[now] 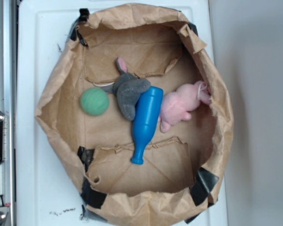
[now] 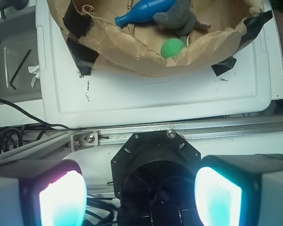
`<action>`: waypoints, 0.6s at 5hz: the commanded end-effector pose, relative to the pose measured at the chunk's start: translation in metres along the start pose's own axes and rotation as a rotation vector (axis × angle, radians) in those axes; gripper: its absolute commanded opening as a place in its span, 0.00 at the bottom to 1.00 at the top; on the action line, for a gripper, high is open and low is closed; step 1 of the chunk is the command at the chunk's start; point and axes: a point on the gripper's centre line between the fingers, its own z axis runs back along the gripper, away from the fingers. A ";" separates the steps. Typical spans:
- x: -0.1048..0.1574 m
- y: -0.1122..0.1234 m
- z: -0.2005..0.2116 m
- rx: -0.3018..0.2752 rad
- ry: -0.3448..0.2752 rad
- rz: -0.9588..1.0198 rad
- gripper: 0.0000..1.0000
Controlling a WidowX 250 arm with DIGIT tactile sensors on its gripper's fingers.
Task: Grab the gray animal.
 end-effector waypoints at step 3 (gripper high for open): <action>0.085 0.027 0.004 -0.051 -0.127 -0.010 1.00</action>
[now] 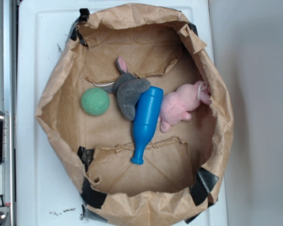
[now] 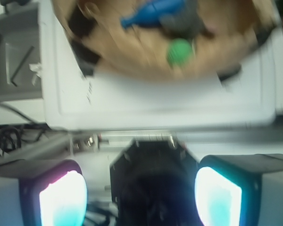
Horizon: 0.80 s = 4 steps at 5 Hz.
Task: Grab the gray animal.
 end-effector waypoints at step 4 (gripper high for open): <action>0.123 0.054 -0.061 -0.004 -0.088 -0.305 1.00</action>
